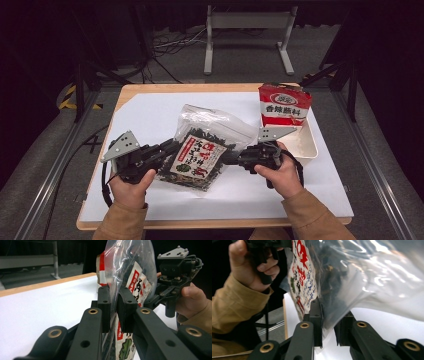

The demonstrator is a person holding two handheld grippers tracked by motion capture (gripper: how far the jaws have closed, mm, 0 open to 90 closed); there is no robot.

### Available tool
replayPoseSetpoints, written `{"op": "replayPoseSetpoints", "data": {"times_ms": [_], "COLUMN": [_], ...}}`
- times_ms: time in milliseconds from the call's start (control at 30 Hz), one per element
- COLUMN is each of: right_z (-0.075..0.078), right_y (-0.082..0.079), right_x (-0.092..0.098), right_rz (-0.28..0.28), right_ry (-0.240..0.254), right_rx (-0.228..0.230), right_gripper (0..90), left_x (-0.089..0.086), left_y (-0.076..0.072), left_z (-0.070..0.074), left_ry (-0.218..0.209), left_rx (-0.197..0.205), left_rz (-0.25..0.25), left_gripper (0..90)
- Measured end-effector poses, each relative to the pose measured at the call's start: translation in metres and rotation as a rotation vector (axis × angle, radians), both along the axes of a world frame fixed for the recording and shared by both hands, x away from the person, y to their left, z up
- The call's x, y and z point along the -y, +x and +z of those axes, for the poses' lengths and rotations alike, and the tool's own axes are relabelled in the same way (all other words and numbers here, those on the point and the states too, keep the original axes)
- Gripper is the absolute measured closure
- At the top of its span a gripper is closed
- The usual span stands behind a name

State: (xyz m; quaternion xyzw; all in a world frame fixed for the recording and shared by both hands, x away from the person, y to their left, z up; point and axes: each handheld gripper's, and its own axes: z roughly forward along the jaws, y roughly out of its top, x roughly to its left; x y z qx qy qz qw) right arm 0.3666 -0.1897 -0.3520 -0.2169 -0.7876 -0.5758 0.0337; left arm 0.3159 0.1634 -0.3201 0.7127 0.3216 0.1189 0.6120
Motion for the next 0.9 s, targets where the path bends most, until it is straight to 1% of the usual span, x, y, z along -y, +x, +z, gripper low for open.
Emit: {"op": "replayPoseSetpoints", "data": {"times_ms": [67, 167, 233, 300, 333, 400, 433, 467, 500, 567, 600, 633, 700, 767, 833, 900], "right_z": [0.001, 0.003, 0.005, 0.007, 0.009, 0.012, 0.012, 0.017, 0.019, 0.025, 0.025, 0.027, 0.035, 0.037, 0.043, 0.048], "right_y": [-0.001, -0.002, -0.003, -0.004, -0.005, -0.007, -0.007, -0.009, -0.009, -0.010, -0.010, -0.011, -0.011, -0.012, -0.013, -0.014], "right_x": [0.002, 0.003, 0.004, 0.005, 0.006, 0.008, 0.008, 0.011, 0.012, 0.016, 0.016, 0.019, 0.028, 0.031, 0.037, 0.042], "right_rz": [0.011, 0.016, 0.015, 0.013, 0.013, 0.005, 0.005, -0.009, -0.013, -0.031, -0.031, -0.046, -0.074, -0.083, -0.101, -0.117], "right_ry": [0.011, 0.018, 0.016, 0.009, 0.000, -0.018, -0.018, -0.038, -0.045, -0.068, -0.068, -0.079, -0.104, -0.109, -0.130, -0.145], "right_rx": [-0.025, -0.024, -0.020, -0.011, -0.008, 0.001, 0.001, 0.019, 0.023, 0.039, 0.039, 0.051, 0.069, 0.074, 0.091, 0.104], "right_gripper": [79.4, 79.9, 80.0, 80.2, 80.3, 80.3, 80.3, 80.4, 80.4, 80.5, 80.5, 80.5, 80.8, 80.8, 80.7, 80.8], "left_x": [-0.001, -0.001, -0.002, -0.002, -0.003, -0.003, -0.003, -0.004, -0.005, -0.007, -0.007, -0.008, -0.009, -0.011, -0.012, -0.013], "left_y": [0.001, 0.002, 0.003, 0.003, 0.004, 0.004, 0.005, 0.006, 0.006, 0.006, 0.006, 0.006, 0.006, 0.006, 0.007, 0.009], "left_z": [-0.001, -0.001, -0.002, -0.002, -0.004, -0.004, -0.005, -0.005, -0.006, -0.006, -0.006, -0.006, -0.007, -0.008, -0.010, -0.011], "left_ry": [-0.005, -0.003, 0.004, 0.001, 0.000, 0.003, 0.007, 0.013, 0.014, 0.022, 0.022, 0.027, 0.040, 0.046, 0.040, 0.043], "left_rx": [-0.006, -0.006, -0.010, -0.018, -0.027, -0.027, -0.033, -0.026, -0.028, -0.026, -0.026, -0.025, -0.026, -0.030, -0.034, -0.035], "left_rz": [-0.006, -0.007, -0.006, -0.004, -0.005, -0.003, -0.004, -0.005, -0.006, -0.007, -0.007, -0.003, 0.001, 0.010, 0.014, 0.018], "left_gripper": [80.2, 78.2, 75.5, 71.7, 69.4, 65.2, 65.2, 61.0, 59.4, 57.5, 56.3, 56.3, 54.3, 53.8, 52.5, 51.4]}}
